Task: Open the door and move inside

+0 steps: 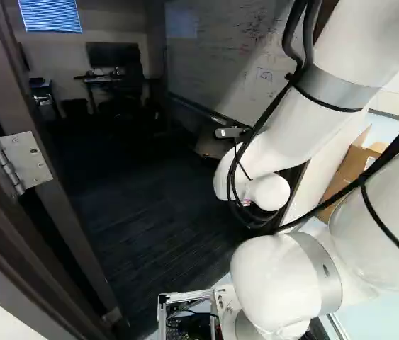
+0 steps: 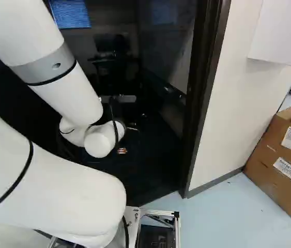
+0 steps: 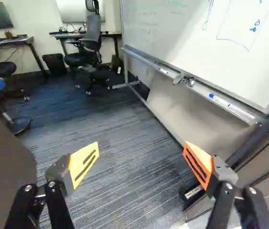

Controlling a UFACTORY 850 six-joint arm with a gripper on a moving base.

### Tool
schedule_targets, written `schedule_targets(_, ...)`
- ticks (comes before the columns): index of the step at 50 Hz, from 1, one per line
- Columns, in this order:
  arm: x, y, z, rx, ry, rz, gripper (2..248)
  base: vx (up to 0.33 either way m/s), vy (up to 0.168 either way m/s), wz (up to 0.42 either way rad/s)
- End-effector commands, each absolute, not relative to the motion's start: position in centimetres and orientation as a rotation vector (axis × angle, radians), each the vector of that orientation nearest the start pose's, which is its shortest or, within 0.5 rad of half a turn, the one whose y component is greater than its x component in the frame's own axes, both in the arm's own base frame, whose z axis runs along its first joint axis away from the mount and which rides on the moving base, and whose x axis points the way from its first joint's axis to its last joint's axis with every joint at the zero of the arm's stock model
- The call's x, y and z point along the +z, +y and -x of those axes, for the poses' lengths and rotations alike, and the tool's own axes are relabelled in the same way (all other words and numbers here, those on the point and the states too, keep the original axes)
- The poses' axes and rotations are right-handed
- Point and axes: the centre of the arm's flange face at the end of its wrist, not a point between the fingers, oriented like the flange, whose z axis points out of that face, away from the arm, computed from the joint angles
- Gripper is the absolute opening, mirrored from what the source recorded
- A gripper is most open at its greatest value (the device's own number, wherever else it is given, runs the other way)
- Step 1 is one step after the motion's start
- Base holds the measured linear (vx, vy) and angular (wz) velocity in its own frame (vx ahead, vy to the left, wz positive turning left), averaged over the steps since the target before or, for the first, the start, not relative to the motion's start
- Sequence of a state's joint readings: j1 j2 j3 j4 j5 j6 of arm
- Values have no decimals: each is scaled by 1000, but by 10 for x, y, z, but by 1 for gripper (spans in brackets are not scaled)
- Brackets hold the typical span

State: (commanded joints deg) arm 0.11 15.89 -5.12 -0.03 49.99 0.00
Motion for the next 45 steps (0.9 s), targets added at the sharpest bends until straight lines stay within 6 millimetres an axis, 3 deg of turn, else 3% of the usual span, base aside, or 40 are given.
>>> schedule_targets(45, 366, 0, -270, -1824, 0, 2558, 247, 3, -3, -10)
